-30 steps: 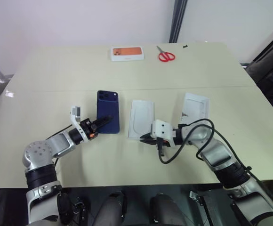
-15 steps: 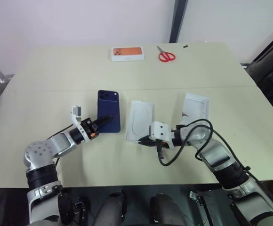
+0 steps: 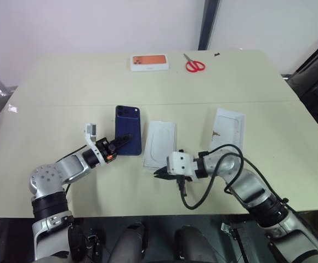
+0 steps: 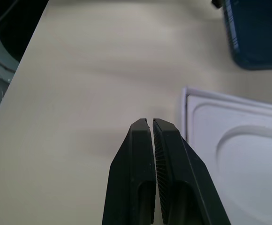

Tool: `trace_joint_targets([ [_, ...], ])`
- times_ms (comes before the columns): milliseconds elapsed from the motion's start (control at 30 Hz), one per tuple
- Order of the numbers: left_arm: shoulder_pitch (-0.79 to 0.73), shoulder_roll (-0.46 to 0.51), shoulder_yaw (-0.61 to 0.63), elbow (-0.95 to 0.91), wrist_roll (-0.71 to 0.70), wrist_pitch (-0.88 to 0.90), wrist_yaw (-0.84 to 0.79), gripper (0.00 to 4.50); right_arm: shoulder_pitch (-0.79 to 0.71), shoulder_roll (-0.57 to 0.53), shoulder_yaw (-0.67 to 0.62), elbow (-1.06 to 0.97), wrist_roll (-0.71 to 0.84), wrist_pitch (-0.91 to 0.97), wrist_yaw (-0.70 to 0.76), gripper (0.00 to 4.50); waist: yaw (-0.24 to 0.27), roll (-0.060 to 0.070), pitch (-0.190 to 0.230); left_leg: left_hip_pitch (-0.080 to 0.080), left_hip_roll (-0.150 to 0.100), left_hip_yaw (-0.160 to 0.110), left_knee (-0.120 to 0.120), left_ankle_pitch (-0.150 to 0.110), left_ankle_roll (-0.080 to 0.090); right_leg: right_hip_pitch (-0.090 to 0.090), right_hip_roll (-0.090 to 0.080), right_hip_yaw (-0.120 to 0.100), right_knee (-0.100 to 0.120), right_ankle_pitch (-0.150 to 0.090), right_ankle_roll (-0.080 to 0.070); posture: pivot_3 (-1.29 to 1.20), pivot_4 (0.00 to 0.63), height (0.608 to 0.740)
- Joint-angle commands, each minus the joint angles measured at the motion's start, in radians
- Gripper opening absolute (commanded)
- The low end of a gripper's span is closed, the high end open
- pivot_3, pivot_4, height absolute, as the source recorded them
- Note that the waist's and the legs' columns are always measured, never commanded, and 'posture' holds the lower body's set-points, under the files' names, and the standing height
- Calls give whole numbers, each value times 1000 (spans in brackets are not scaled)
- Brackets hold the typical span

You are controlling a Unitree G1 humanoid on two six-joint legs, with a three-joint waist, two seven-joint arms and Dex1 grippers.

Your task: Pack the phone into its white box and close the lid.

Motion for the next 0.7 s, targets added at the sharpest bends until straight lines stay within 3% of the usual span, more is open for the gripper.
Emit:
trace_joint_targets([
  [33, 1, 6, 4, -46, -44, -14, -16, 0, -27, 16, -43, -28, 33, -13, -12, 200, 0, 0, 0, 0, 0, 0, 0, 0, 0, 0, 0, 0, 0, 0, 0, 0, 150, 734],
  [233, -1, 10, 1, -36, -39, -22, -26, 0, -77, 41, -106, -26, 129, 93, -6, 200, -1, 0, 0, 0, 0, 0, 0, 0, 0, 0, 0, 0, 0, 0, 0, 0, 150, 734],
  [367, -3, 10, 1, -31, -41, -25, -29, 0, -77, 31, -74, 0, 97, 92, -12, 2039, 1, 0, 0, 0, 0, 0, 0, 0, 0, 0, 0, 0, 0, 0, 0, 0, 150, 734],
  [567, -2, 13, 6, -27, -43, -24, -28, 0, -105, 74, -85, 27, 121, 169, -51, 2039, -1, 0, 0, 0, 0, 0, 0, 0, 0, 0, 0, 0, 0, 0, 0, 0, 150, 734],
  [667, -1, 12, 4, -28, -44, -23, -27, 0, -136, 104, -130, 54, 177, 239, -58, 1220, -3, 0, 0, 0, 0, 0, 0, 0, 0, -1, 0, 0, 1, 0, 0, 0, 150, 734],
  [700, -1, 12, 4, -28, -46, -22, -27, 0, -144, 107, -132, 65, 172, 234, -66, 702, -2, 0, 0, 0, 0, 0, 0, 0, 0, -1, 0, 0, 1, 0, 0, 0, 150, 734],
])
